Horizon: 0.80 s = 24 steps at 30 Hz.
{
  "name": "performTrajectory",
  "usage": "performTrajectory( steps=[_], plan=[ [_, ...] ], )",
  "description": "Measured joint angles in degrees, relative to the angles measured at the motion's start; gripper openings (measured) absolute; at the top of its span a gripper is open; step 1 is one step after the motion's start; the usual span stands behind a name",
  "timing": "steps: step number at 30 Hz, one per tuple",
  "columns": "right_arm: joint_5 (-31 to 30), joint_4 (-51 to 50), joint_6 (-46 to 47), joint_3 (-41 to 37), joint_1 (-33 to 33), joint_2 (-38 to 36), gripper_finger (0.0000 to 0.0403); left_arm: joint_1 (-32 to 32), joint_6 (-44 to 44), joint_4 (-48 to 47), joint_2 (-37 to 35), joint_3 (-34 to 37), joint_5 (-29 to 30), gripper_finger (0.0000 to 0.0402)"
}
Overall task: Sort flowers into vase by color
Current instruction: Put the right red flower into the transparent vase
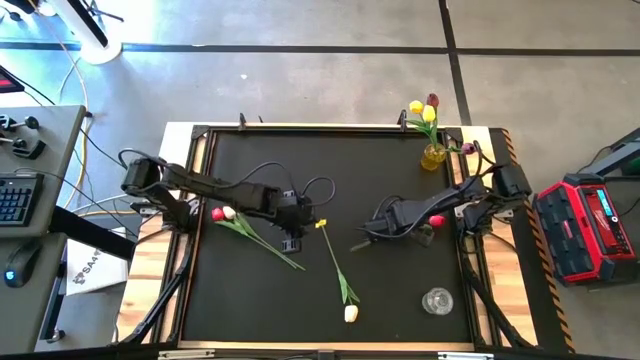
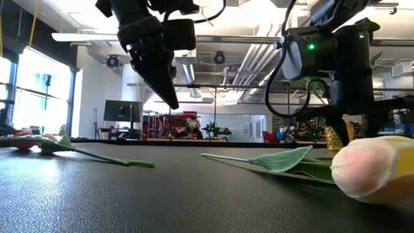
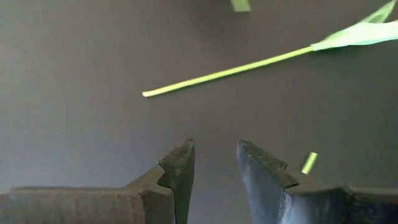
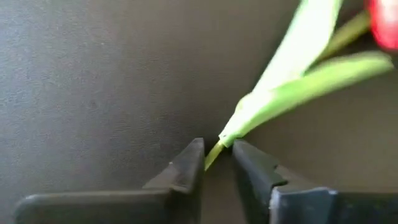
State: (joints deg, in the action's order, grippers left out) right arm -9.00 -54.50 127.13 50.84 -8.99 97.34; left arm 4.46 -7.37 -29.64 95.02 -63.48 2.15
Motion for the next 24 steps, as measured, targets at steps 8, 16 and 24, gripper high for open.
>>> performTrajectory(
  steps=[8,16,24],
  plan=[
    [-0.9,1.5,-1.9,-1.0,0.0,-0.1,0.0004,-2.5,0.7,0.9,0.0,0.0,-0.3,0.0110],
    [-1.6,3.2,-12.6,3.2,0.3,-1.1,0.0001,-3.5,0.5,4.2,0.0,0.0,-0.8,0.0110],
    [-14.0,3.4,-39.5,13.6,1.1,-7.5,0.0001,-4.9,-12.2,13.9,0.0,0.0,-8.5,0.0110]
  ],
)
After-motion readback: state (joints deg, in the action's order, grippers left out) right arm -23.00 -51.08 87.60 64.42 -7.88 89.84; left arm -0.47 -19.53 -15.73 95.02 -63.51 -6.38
